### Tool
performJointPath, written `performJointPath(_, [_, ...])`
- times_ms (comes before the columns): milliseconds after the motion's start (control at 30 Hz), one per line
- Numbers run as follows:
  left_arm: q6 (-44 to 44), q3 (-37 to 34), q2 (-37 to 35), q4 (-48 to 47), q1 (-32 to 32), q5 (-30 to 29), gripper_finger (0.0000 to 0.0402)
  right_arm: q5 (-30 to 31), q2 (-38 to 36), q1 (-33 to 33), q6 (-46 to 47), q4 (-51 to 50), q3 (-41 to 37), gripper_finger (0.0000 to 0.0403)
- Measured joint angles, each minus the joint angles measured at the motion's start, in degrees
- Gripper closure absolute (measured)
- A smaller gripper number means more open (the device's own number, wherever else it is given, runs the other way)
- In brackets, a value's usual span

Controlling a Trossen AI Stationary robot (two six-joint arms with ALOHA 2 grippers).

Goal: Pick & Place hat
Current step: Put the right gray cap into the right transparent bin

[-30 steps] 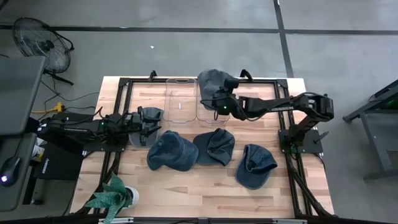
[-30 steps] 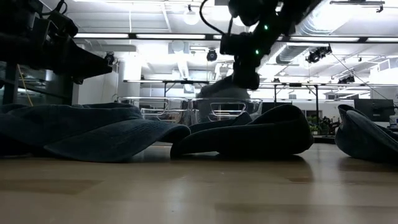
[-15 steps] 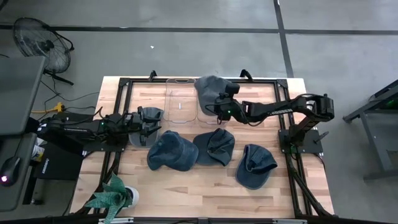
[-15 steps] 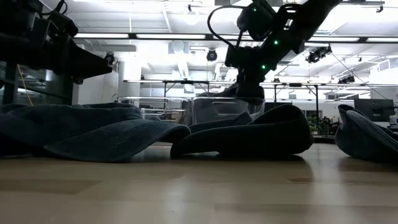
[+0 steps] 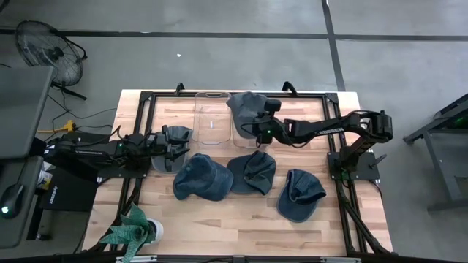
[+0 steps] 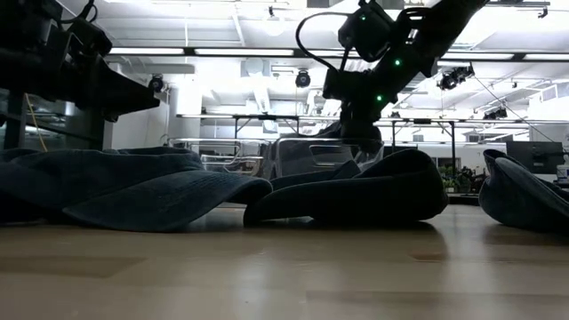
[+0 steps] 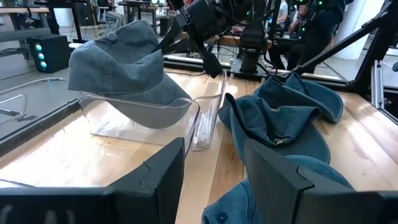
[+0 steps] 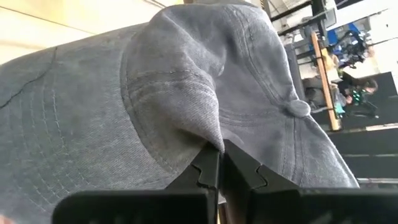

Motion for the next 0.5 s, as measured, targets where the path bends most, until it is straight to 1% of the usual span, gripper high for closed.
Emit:
performJointPath(100, [0.0, 0.0, 0.01, 0.02, 0.0, 0.0, 0.0236, -0.99, -0.24, 0.0, 0.04, -0.49, 0.35, 0.0371])
performJointPath(200, [0.0, 0.0, 0.0, 0.02, 0.0, 0.01, 0.0236, -1.03, -0.6, 0.02, 0.27, -2.41, 1.66, 0.0333])
performJointPath(367, [0.0, -0.02, 0.02, 0.13, 0.0, 0.15, 0.0236, -2.23, -2.08, -0.63, 3.01, -9.29, 4.24, 0.0265])
performJointPath(500, [0.0, -0.02, 0.02, 0.48, 0.0, 0.13, 0.0236, -6.12, -4.31, -1.92, 7.49, -16.11, 5.87, 0.022])
